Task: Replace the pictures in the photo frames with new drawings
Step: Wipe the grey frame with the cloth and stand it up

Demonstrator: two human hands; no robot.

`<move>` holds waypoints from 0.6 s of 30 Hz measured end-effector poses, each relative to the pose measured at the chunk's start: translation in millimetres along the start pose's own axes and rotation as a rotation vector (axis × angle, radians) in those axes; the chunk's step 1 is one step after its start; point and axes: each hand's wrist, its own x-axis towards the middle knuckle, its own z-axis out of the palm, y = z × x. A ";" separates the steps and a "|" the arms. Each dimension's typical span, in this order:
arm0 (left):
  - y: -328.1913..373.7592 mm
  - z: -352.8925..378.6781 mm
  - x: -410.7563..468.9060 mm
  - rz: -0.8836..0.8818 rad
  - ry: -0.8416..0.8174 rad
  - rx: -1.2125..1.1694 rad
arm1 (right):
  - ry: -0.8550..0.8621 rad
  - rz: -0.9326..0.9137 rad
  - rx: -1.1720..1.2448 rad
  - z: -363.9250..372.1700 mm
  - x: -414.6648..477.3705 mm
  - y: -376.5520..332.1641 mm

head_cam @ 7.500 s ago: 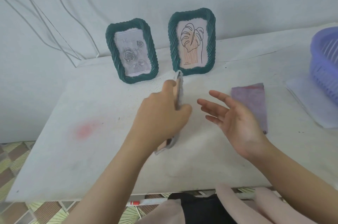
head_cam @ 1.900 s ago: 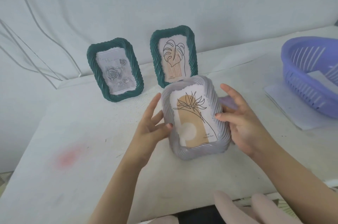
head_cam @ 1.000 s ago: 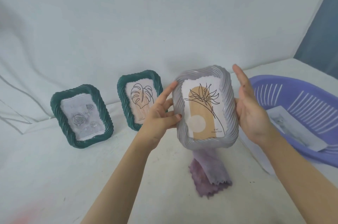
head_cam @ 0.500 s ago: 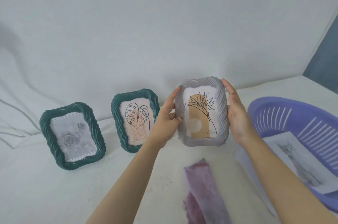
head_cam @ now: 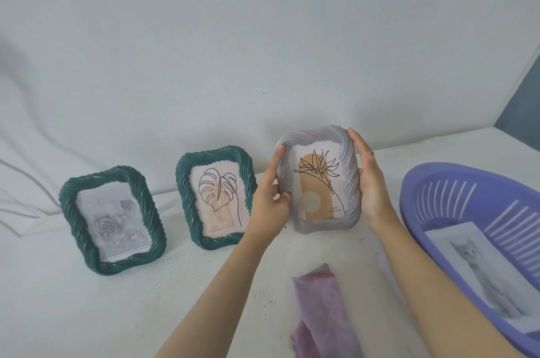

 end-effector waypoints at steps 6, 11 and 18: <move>-10.7 3.7 -3.6 0.021 -0.007 0.075 | 0.012 -0.020 -0.056 -0.8 -5.4 7.4; -13.7 7.1 -9.3 0.046 -0.039 0.086 | 0.057 -0.014 -0.067 -3.6 -15.3 6.3; -14.9 7.1 -12.3 0.077 -0.053 0.119 | 0.034 -0.008 -0.133 -3.0 -22.2 3.5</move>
